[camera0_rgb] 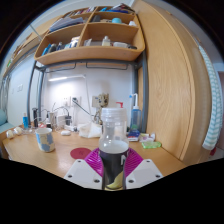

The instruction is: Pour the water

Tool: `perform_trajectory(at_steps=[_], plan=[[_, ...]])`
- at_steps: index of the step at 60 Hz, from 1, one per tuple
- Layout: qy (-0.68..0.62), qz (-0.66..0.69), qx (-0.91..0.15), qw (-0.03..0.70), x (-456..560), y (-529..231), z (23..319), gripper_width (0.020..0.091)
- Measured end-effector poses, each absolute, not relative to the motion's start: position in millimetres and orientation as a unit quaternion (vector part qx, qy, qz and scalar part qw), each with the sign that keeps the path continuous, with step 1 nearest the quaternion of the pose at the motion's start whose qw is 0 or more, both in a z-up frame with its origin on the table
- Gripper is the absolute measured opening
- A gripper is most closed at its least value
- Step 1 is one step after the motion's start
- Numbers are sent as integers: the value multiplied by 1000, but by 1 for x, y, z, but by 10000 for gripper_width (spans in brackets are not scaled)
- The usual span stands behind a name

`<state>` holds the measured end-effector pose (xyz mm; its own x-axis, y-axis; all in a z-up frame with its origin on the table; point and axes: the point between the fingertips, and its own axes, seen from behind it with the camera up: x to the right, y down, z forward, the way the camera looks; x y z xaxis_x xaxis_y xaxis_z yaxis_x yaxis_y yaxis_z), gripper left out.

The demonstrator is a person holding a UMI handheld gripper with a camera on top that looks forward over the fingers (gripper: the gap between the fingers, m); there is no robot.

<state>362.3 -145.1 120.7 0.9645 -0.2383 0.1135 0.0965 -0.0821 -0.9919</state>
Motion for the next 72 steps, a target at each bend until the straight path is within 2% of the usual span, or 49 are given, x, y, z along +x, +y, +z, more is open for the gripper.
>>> perform_trajectory(at_steps=[11, 20, 30, 45, 58, 72], plan=[[-22, -173, -738, 652, 348, -127, 120, 228], [-173, -293, -722, 603, 322, -90, 135, 231], [-329, -409, -655, 544, 276, -44, 159, 231], [-517, -541, -521, 410, 230, 6, 158, 229], [-596, -629, -394, 306, 211, 29, 167, 241], [-620, -662, -331, 261, 199, 37, 164, 241]])
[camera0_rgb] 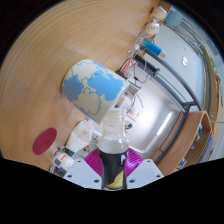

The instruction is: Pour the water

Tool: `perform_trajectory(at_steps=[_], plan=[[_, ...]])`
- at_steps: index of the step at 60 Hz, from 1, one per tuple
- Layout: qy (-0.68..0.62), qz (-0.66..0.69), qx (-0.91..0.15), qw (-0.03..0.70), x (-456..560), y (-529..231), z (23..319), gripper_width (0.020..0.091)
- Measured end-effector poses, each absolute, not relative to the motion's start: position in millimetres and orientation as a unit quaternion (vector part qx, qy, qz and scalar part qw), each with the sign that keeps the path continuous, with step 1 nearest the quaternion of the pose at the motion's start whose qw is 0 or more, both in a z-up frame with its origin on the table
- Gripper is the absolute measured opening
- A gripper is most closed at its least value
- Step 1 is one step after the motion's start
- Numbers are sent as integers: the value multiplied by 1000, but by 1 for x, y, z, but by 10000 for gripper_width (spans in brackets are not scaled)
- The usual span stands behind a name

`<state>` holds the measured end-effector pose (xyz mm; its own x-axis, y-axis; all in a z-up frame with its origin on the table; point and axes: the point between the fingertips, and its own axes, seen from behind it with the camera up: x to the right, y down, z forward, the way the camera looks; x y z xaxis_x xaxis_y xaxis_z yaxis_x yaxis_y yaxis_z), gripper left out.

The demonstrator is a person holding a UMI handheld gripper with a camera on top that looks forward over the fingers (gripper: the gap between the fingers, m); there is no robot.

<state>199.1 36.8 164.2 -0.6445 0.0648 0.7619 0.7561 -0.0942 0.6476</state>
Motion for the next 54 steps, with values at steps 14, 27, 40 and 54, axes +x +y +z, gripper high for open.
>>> perform_trajectory(at_steps=[14, 27, 40, 54], plan=[[-575, -614, -416, 344, 206, 32, 165, 241], [-344, -392, -655, 546, 238, 18, 167, 241], [-130, -66, -748, 648, 242, 18, 156, 256], [-63, 11, -755, 653, 253, 32, 128, 256]])
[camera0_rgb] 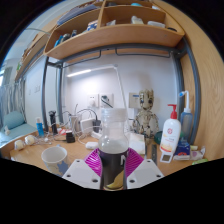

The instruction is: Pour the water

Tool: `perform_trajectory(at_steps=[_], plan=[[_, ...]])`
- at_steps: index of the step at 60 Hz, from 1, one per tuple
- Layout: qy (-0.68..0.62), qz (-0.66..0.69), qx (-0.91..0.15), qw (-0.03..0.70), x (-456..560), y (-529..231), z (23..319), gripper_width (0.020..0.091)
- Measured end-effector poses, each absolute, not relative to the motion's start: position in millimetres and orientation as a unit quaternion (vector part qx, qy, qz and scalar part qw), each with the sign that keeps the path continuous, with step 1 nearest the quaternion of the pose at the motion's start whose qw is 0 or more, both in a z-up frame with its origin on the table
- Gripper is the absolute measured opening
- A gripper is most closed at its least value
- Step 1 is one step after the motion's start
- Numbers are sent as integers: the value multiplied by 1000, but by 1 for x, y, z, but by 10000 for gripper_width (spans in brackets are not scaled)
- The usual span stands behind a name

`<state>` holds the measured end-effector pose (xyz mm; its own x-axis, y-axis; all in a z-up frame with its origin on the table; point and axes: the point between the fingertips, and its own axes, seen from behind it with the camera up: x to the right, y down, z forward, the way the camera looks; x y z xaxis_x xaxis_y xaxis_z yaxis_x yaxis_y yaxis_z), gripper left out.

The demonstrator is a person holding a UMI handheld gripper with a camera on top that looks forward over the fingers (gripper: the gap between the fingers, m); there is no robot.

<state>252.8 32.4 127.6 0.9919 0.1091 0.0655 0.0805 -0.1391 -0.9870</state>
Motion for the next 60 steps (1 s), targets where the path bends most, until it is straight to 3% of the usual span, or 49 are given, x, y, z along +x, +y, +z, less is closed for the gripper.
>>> perform_trajectory(at_steps=[5, 21, 31, 37, 39, 46, 60], plan=[[-65, 4, -759, 648, 257, 35, 112, 259], [-55, -7, -746, 663, 258, 32, 114, 271], [-37, -9, -750, 660, 263, 30, 115, 409], [-14, -16, -762, 647, 268, 20, 111, 619], [-12, -19, -758, 652, 267, 13, 114, 656], [3, -40, -755, 655, 269, -20, 118, 731], [32, -71, -757, 648, 250, -101, 120, 741]])
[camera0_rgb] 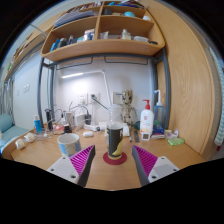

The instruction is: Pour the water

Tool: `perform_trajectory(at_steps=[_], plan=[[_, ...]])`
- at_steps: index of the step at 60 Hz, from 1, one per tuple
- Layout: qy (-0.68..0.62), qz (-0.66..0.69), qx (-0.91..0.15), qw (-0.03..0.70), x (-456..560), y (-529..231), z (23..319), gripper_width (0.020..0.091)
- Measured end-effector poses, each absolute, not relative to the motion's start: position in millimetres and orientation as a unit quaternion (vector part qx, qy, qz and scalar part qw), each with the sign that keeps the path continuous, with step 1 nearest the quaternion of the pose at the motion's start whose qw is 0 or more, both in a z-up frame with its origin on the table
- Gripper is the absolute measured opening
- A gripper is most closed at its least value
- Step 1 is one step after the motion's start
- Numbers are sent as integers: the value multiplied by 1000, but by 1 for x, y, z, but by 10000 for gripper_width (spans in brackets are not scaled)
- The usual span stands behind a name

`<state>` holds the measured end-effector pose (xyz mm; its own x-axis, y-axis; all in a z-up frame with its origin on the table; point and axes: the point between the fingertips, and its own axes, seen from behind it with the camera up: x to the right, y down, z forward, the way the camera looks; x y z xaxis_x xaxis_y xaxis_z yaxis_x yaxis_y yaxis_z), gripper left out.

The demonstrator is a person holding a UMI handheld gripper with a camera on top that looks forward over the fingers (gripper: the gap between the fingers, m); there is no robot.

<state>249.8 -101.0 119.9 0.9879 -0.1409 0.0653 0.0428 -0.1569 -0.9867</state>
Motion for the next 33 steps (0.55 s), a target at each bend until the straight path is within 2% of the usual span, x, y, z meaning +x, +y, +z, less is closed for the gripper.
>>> perform_trajectory(at_steps=[18, 33], plan=[[35, -68, -753, 654, 213, -166, 127, 749], [35, -65, -741, 667, 208, -179, 136, 752]])
